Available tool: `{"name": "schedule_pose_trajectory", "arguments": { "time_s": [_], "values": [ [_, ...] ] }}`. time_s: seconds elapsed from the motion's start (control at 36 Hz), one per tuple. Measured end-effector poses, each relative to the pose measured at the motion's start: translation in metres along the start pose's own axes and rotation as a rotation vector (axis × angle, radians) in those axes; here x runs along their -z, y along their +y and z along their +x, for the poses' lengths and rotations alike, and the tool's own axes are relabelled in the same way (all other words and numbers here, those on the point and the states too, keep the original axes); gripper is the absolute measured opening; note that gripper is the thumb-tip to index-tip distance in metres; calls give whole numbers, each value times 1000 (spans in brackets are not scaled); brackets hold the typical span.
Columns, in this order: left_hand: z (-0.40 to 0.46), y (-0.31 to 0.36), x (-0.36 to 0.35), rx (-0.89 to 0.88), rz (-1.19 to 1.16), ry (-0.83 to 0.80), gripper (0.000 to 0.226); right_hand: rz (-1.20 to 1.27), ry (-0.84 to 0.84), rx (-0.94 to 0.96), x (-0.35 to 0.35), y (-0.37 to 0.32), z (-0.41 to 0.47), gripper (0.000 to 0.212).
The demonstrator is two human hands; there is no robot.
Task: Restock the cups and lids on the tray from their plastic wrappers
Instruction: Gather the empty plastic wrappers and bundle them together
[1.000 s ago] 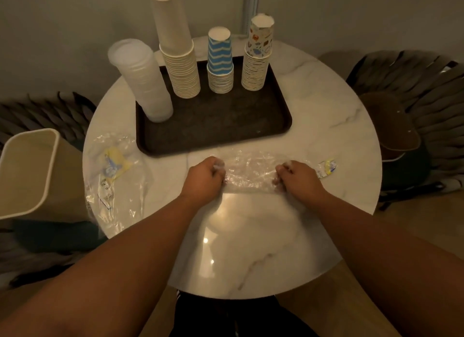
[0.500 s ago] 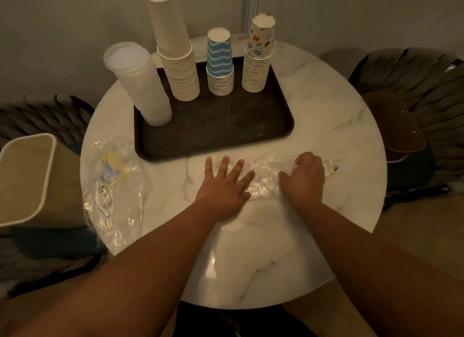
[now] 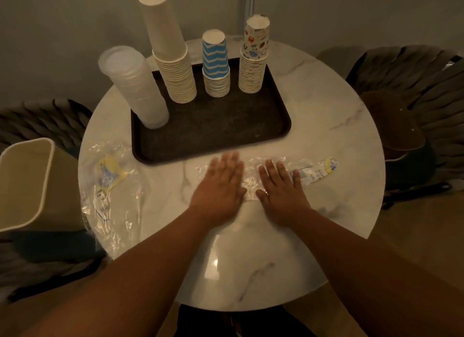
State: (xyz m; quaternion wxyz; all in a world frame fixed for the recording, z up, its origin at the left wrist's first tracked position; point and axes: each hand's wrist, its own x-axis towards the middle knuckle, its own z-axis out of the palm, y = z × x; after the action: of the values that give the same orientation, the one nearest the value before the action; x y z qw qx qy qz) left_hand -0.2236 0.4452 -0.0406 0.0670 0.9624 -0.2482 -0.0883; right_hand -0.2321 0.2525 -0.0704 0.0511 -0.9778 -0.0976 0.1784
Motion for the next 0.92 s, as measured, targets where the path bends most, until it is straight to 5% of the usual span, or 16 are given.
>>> {"name": "schedule_pose_trajectory", "arguments": {
  "time_s": [0.11, 0.19, 0.28, 0.33, 0.39, 0.5, 0.61, 0.75, 0.92],
  "values": [
    [19, 28, -14, -37, -53, -162, 61, 51, -1, 50, 6, 5, -2, 71],
    [27, 35, -23, 6, 42, -247, 61, 250, 336, -34, 6, 23, -13, 65],
    [29, 35, -25, 1, 77, -285, 61, 431, 667, -476, 5, 46, -20, 68],
    [29, 35, -24, 5, 92, -305, 60, 542, 557, -769, 9, 56, -18, 89],
    [30, 34, -24, 3, 95, -305, 60, 558, 470, -868, 12, 63, -12, 89],
    [30, 34, -24, -6, 108, -308, 60, 501, 636, -771, 18, 59, 2, 34],
    [30, 34, -24, -5, 116, -315, 60, 625, 837, -316, 31, 22, -1, 13],
    [31, 30, -26, -15, 21, -280, 62, 456, 615, 119, 13, -3, 0, 26],
    [21, 14, -6, -125, 16, -274, 49, 391, 580, 207, -7, 0, -5, 34]
  ]
}}
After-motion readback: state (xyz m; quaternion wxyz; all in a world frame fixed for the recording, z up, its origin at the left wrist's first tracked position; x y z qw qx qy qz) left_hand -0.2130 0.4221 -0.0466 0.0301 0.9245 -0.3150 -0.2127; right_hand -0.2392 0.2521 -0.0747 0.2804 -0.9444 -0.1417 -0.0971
